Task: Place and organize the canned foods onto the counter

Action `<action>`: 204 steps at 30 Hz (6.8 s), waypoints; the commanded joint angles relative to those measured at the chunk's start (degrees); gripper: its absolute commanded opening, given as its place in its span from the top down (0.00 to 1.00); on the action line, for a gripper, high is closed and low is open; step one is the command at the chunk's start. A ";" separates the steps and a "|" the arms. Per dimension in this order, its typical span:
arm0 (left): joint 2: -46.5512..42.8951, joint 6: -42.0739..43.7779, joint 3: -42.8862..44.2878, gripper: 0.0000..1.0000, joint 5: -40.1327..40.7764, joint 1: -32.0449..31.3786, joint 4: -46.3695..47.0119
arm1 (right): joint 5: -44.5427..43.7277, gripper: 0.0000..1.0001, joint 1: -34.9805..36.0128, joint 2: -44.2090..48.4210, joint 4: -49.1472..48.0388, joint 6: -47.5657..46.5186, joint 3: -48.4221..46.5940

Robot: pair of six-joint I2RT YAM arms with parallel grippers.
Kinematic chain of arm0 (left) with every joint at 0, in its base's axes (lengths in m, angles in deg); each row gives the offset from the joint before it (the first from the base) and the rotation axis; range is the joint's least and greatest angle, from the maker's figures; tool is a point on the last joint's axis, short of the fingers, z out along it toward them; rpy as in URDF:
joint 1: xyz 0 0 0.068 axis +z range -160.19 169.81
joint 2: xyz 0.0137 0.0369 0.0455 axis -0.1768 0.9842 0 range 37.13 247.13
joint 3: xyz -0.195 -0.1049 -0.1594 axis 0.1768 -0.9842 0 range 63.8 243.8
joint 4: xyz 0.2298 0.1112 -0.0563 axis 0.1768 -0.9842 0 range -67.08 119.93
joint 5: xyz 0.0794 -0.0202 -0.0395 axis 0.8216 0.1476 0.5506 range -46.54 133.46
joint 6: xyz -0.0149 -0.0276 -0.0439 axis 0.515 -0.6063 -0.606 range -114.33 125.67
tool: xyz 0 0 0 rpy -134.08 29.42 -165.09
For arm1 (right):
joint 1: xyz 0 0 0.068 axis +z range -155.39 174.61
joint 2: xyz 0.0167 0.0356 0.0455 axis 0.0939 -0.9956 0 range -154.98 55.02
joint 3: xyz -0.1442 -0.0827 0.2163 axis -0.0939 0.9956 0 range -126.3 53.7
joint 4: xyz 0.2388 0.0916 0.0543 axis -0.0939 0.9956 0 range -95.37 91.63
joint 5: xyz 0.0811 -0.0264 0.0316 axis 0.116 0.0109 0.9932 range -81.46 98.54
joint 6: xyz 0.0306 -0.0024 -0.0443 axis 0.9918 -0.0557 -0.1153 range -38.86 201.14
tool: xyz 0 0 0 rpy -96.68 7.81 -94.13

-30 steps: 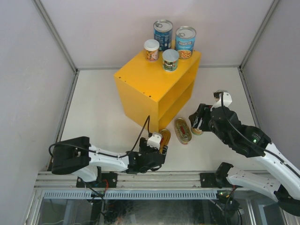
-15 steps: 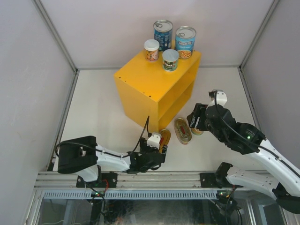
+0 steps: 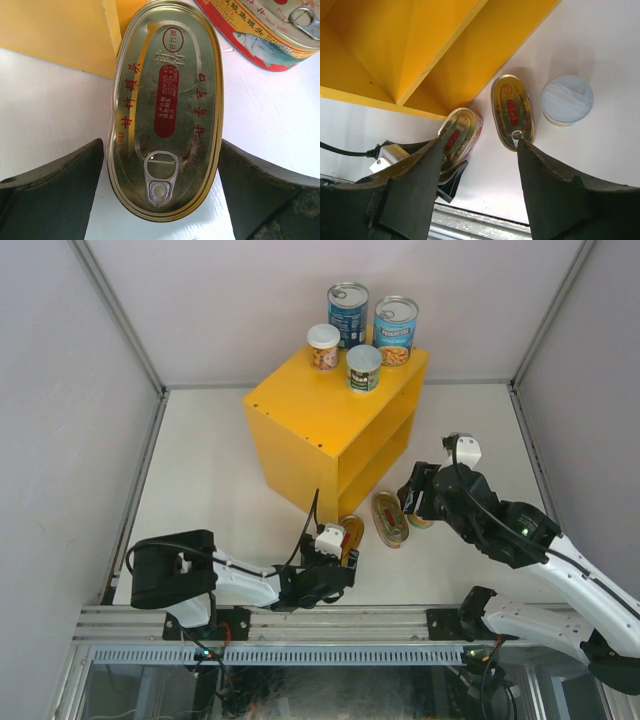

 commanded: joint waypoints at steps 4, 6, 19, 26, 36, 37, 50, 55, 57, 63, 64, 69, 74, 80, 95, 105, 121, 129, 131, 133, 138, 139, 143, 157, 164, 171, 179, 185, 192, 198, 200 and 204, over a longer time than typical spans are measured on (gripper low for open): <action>1.52 1.93 0.00 0.04 2.64 0.29 4.30 | -0.44 0.39 0.40 0.87 -0.73 1.73 0.44; 1.42 1.97 0.03 0.04 2.87 0.34 4.36 | -0.44 0.39 0.40 0.81 -0.67 1.81 0.44; 3.31 4.49 1.37 0.04 3.33 0.80 5.92 | -0.27 0.39 0.40 0.28 -0.99 1.09 0.44; 3.46 5.14 2.04 0.05 3.80 1.30 5.94 | 0.60 0.39 0.39 -0.27 -1.51 0.96 0.42; 6.36 6.38 4.40 0.11 3.24 1.77 5.94 | 1.26 0.40 0.40 1.11 -1.74 1.67 2.11; 6.46 6.53 4.55 0.14 2.79 1.85 6.01 | 1.36 0.40 0.40 1.28 -1.57 1.77 2.11; 2.27 9.23 5.65 0.49 -0.09 1.87 1.83 | 0.18 0.40 0.42 5.45 -0.17 2.46 3.74; -0.32 10.15 5.85 0.68 -1.15 1.79 -0.29 | 0.57 0.40 0.44 7.30 -1.28 3.05 5.89; -1.37 10.36 5.84 0.73 -1.32 1.55 -1.18 | 0.62 0.40 0.45 7.73 -1.43 3.22 6.34; -4.38 10.64 6.13 0.80 -0.91 0.51 -4.46 | 0.51 0.41 0.43 9.32 -1.80 3.33 7.18; -4.75 10.66 6.22 0.81 -0.96 0.33 -4.86 | 0.41 0.41 0.47 9.58 -1.71 3.36 7.35; -5.97 10.87 7.18 0.86 -0.90 -0.68 -7.25 | 0.08 0.41 0.44 11.19 -1.44 3.66 8.14; -7.34 11.02 7.76 0.91 0.02 -1.99 -8.74 | -0.17 0.41 0.41 12.48 -0.96 3.67 8.26; -9.50 10.78 7.26 1.00 1.66 -3.49 -9.23 | -0.39 0.41 0.44 13.17 0.16 4.22 8.26; -17.08 9.97 4.40 1.00 4.56 -6.59 -11.30 | -0.99 0.42 0.49 14.84 1.74 6.17 8.44; -24.87 11.79 5.71 1.00 8.54 -10.42 -14.93 | -1.66 0.42 0.49 14.77 1.74 6.48 8.44; -33.75 21.78 17.17 1.00 11.22 -15.96 -22.64 | -2.92 0.41 0.49 16.29 0.64 6.09 8.46; -34.88 26.02 26.59 1.00 11.52 -15.97 -29.13 | -2.05 0.42 0.45 15.99 -1.42 5.54 8.33; -35.15 26.78 28.82 1.00 11.57 -16.05 -30.39 | -2.18 0.42 0.47 15.77 -1.36 5.35 8.10; -35.49 27.45 30.66 1.00 11.63 -16.18 -31.11 | -2.34 0.41 0.49 15.80 -1.35 5.19 8.05; -35.10 29.96 35.53 1.00 11.66 -16.49 -32.77 | -2.45 0.42 0.49 15.42 -1.34 4.93 7.74; -34.92 30.65 36.43 1.00 11.64 -16.50 -33.07 | -2.44 0.41 0.49 15.36 -1.35 4.84 7.67; -33.65 33.03 41.73 1.00 11.48 -16.50 -35.03 | -2.40 0.42 0.49 14.88 -1.45 4.40 6.98; -33.22 38.98 50.17 1.00 12.75 -15.13 -38.17 | -2.03 0.42 0.40 13.59 -2.70 2.98 5.65; -33.79 37.52 52.91 1.00 7.29 -7.91 -41.31 | -1.67 0.42 0.26 12.21 -3.70 2.06 4.61; -33.62 39.17 55.11 1.00 0.62 0.99 -41.26 | -0.97 0.42 0.04 10.67 -4.66 1.35 3.81; -33.31 37.33 55.32 1.00 -10.72 13.44 -41.38 | -0.17 0.42 -0.38 9.34 -5.80 0.52 3.34; -32.26 36.98 55.32 1.00 -19.69 22.39 -40.09 | 0.67 0.42 -0.89 8.34 -6.85 0.12 3.34; -31.47 36.76 53.23 1.00 -28.78 30.99 -36.94 | 2.26 0.42 -1.91 7.39 -7.69 -0.60 3.35; -30.65 36.47 51.46 1.00 -34.07 36.48 -33.83 | 2.98 0.42 -2.39 6.86 -8.06 -1.01 3.34; -29.99 36.58 51.59 1.00 -35.46 37.81 -33.57 | 3.06 0.42 -2.56 6.72 -8.06 -1.13 3.34; -28.50 36.99 52.23 1.00 -37.30 39.30 -32.93 | 3.28 0.42 -2.93 6.80 -7.89 -1.28 3.34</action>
